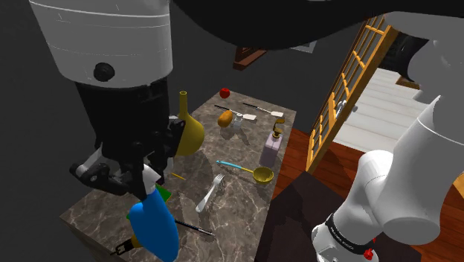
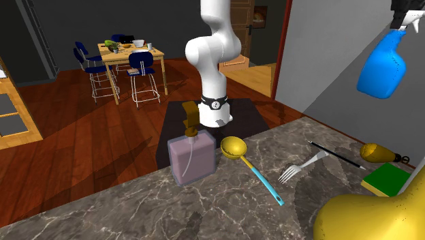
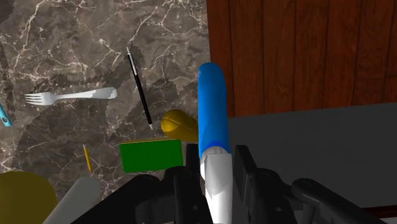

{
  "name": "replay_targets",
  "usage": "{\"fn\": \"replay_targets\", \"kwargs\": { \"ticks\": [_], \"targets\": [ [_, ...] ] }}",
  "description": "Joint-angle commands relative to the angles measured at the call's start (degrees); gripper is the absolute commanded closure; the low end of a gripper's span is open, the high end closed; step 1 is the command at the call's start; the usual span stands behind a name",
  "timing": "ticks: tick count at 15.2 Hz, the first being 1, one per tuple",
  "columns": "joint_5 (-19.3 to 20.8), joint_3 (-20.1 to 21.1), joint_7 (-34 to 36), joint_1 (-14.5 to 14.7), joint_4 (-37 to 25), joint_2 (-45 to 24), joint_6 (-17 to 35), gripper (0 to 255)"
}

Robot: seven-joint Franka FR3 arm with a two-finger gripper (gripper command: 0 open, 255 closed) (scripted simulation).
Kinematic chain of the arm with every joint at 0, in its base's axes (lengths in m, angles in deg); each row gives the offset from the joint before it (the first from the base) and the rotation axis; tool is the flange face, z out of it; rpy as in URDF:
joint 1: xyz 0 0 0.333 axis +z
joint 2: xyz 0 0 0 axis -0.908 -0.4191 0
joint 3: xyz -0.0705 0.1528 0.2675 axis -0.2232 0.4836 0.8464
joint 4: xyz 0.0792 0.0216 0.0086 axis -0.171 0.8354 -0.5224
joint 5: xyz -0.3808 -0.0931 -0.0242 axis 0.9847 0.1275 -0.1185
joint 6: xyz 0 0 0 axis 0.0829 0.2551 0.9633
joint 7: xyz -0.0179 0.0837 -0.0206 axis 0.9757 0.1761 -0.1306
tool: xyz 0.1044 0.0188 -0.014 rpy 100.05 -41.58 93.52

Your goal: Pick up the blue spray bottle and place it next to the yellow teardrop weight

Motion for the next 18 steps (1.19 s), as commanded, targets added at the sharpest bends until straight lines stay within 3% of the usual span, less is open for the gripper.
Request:
{"fn": "replay_targets", "kwargs": {
  "ticks": [1, 18],
  "targets": [
    [-0.2, 0.0, -0.1, -0.1, 2.2, 0.4, 1.9, 255],
    [-0.4, -0.1, -0.3, -0.1, 15.7, 0.8, 15.1, 255]
  ]
}}
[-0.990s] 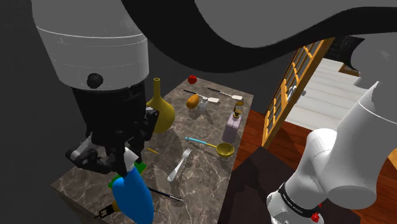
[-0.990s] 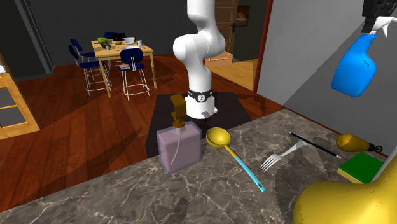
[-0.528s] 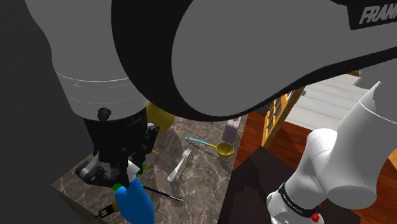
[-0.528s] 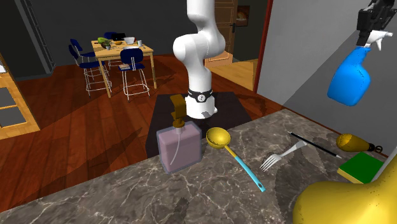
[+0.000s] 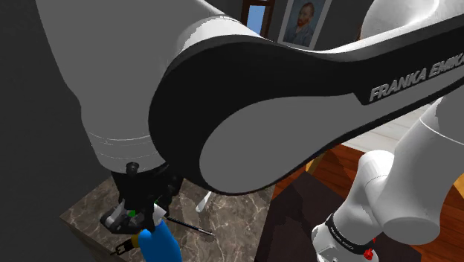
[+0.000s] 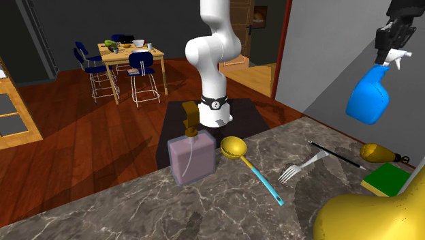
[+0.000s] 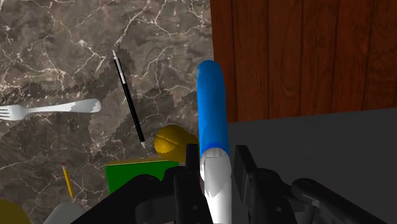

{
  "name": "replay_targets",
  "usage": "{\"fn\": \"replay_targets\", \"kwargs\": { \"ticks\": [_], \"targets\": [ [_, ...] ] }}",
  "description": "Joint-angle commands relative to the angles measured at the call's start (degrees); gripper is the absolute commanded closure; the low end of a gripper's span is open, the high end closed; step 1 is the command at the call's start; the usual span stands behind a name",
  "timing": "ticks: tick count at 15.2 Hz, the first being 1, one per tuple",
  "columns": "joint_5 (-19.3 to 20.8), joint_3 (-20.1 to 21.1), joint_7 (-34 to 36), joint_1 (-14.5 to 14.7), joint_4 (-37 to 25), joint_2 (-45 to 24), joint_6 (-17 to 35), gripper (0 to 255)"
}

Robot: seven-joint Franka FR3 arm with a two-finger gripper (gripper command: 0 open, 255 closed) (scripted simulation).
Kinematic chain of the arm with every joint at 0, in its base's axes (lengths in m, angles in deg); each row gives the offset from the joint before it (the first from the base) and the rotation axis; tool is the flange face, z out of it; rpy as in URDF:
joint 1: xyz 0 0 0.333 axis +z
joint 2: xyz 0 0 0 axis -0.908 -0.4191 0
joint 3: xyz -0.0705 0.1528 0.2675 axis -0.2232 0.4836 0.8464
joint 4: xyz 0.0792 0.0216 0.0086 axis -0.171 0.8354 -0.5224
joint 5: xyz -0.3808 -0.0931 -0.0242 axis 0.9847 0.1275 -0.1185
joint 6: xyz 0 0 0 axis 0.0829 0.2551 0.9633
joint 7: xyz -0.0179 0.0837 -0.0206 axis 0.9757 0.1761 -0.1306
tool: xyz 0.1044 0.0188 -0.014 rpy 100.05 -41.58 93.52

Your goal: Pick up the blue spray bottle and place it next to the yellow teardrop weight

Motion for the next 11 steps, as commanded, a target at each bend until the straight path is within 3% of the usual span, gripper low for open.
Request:
{"fn": "replay_targets", "kwargs": {
  "ticks": [1, 11],
  "targets": [
    [0.2, 0.0, 0.1, 0.0, 1.1, -0.3, 1.5, 255],
    [1.2, 0.1, 0.8, 0.2, 7.0, -2.2, 8.9, 255]
  ]
}}
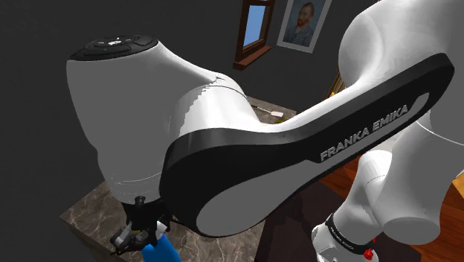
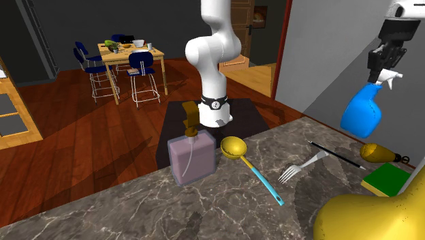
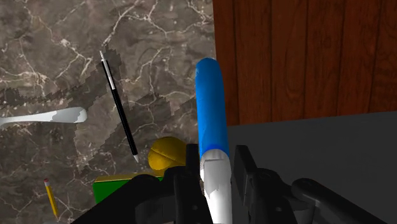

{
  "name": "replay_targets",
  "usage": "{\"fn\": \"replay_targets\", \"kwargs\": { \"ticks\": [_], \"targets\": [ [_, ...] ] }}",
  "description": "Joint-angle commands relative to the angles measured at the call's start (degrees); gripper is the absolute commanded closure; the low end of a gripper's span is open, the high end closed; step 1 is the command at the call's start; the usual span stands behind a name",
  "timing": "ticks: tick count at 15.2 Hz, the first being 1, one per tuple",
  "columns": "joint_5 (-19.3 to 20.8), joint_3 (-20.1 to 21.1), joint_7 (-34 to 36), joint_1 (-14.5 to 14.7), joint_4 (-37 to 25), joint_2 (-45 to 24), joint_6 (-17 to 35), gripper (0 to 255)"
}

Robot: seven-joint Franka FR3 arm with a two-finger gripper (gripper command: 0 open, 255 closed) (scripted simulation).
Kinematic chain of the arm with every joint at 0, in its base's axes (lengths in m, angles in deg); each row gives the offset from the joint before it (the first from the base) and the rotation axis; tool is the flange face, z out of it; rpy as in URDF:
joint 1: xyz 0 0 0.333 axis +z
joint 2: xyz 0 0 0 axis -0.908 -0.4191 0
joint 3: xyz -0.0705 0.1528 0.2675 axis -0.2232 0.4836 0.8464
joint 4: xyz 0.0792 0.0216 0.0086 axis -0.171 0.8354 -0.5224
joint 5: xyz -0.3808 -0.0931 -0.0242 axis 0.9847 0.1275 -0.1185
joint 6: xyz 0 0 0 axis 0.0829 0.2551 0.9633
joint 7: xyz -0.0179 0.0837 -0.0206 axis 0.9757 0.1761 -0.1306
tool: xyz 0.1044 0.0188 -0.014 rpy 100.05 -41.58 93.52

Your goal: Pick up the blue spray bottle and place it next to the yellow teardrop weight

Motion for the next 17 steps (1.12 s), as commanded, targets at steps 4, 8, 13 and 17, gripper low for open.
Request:
{"fn": "replay_targets", "kwargs": {
  "ticks": [4, 8, 13, 17],
  "targets": [
    [0.4, 0.0, 0.3, 0.1, 2.2, -0.7, 2.8, 255],
    [0.4, 0.0, 0.3, 0.1, 2.2, -0.7, 2.8, 255],
    [0.4, 0.0, 0.3, 0.1, 2.2, -0.7, 2.8, 0],
    [0.4, 0.0, 0.3, 0.1, 2.2, -0.7, 2.8, 0]
  ]
}}
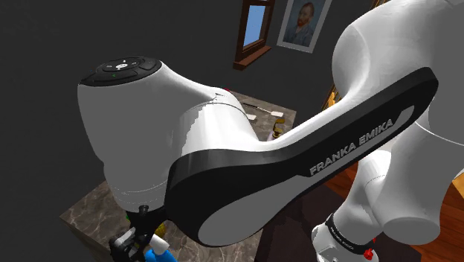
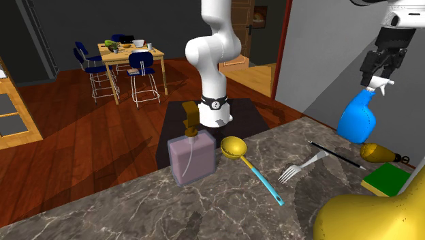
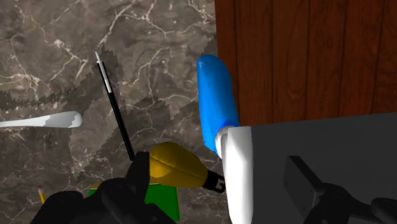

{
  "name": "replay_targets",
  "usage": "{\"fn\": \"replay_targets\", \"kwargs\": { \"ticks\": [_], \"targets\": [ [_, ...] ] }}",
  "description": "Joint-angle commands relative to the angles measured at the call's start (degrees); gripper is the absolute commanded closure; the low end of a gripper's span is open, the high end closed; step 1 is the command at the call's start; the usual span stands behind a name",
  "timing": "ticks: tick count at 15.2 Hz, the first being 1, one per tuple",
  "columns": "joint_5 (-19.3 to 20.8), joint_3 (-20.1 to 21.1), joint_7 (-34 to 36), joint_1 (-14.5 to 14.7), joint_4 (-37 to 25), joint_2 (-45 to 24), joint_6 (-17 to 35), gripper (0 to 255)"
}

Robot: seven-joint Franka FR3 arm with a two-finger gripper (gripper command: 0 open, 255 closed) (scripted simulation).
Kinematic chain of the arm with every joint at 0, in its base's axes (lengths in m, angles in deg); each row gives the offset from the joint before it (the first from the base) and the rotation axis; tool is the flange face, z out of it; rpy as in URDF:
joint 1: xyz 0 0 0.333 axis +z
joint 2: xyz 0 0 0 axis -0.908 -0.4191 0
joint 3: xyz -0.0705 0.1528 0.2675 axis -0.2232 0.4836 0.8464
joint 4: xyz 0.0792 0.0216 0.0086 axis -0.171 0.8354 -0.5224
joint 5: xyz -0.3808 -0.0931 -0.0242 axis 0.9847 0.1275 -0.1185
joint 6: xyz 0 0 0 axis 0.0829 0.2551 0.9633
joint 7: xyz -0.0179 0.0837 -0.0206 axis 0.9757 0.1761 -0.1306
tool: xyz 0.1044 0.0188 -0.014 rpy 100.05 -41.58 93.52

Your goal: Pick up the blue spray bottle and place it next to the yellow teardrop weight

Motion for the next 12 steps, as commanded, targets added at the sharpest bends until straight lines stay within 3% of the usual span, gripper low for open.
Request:
{"fn": "replay_targets", "kwargs": {
  "ticks": [1, 4, 12],
  "targets": [
    [-0.4, 0.0, -0.3, -0.1, -1.3, 0.7, -1.8, 0],
    [-1.2, -0.1, -0.8, -0.2, -5.2, 2.1, -7.0, 0],
    [-1.2, -0.1, -0.8, -0.2, -5.2, 2.1, -7.0, 0]
  ]
}}
